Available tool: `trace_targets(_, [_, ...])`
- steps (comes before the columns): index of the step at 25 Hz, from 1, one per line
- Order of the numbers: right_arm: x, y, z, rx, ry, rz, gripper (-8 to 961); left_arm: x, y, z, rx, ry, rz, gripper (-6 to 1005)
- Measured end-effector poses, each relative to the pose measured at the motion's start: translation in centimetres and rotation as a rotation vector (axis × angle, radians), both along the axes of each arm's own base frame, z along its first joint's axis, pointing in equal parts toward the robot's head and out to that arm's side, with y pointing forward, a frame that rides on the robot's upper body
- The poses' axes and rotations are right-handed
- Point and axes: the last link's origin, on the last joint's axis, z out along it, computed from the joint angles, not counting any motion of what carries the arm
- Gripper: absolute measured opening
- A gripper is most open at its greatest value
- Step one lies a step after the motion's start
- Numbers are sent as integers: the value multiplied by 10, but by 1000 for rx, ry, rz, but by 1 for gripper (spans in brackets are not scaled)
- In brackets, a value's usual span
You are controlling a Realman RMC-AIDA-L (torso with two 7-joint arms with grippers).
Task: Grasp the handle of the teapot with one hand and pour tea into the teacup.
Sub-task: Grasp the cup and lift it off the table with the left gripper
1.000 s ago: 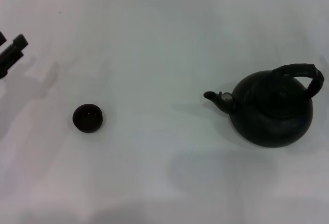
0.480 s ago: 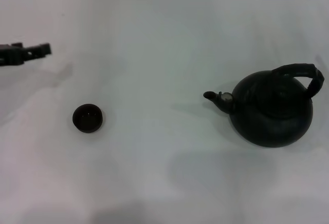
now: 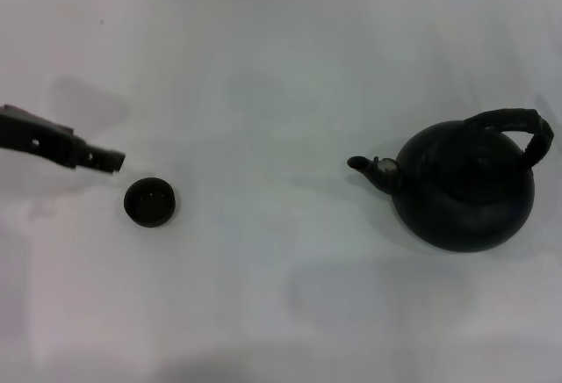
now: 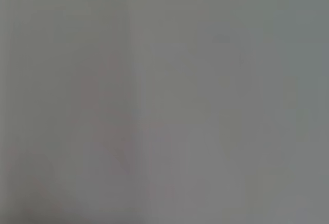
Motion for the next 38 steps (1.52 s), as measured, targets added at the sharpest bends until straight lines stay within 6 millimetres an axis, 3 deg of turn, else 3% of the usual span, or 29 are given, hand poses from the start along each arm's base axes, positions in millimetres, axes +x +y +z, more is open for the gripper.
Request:
trace_targets(9, [0, -3, -3, -7, 10, -4, 792, 20, -8, -12, -75, 49, -46, 882])
trace_targets(25, [0, -5, -4, -2, 20, -1, 790, 3, -8, -44, -131, 58, -18, 883])
trace_targets(38, [-2, 0, -4, -1, 7, 6, 789, 6, -5, -58, -153, 57, -21, 883])
